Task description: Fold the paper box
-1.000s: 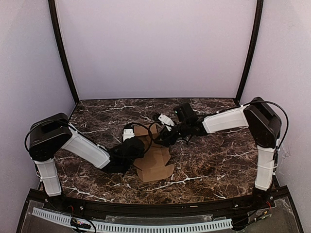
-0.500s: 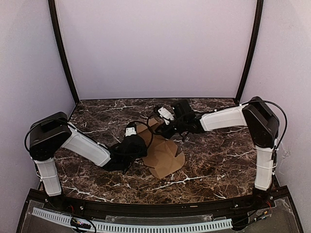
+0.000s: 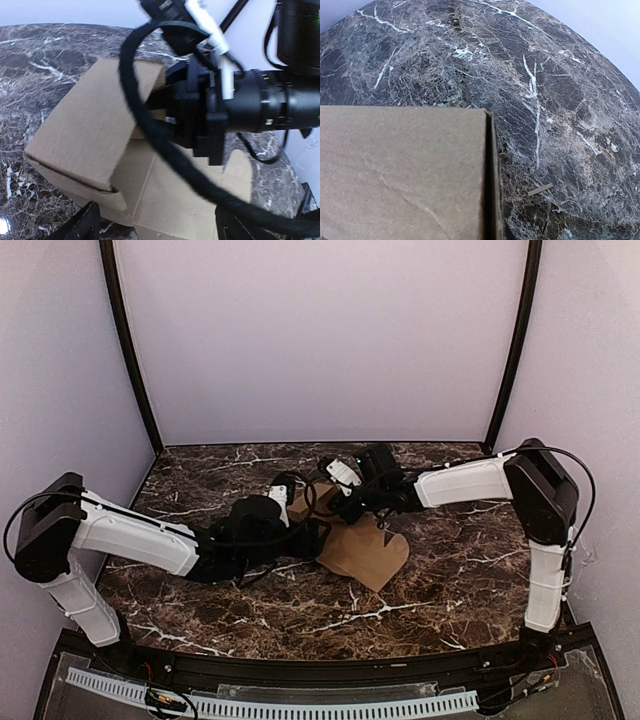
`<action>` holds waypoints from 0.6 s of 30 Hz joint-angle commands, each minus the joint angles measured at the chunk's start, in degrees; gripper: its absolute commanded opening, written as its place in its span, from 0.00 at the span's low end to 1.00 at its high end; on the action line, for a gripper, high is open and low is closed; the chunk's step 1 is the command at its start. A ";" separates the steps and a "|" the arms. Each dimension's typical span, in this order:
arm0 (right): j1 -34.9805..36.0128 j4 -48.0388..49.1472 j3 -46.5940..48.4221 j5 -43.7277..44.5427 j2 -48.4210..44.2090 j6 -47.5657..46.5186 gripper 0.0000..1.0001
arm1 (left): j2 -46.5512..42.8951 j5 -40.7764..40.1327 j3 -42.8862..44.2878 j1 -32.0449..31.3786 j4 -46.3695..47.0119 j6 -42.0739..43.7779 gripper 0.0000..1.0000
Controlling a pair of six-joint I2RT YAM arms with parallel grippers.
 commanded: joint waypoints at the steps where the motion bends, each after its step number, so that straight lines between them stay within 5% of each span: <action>1: -1.07 -7.47 0.68 -2.12 -4.59 -7.04 0.14 | -11.75 9.10 -2.92 -0.10 -6.34 3.84 0.81; 10: -3.16 -18.31 -1.43 -12.68 -12.34 -15.71 0.07 | -26.94 8.18 -9.43 0.47 -19.33 19.02 0.87; 18: -1.68 -24.32 -1.23 -24.27 -11.78 -20.64 0.07 | -22.39 1.97 -12.75 10.33 -14.24 11.97 0.80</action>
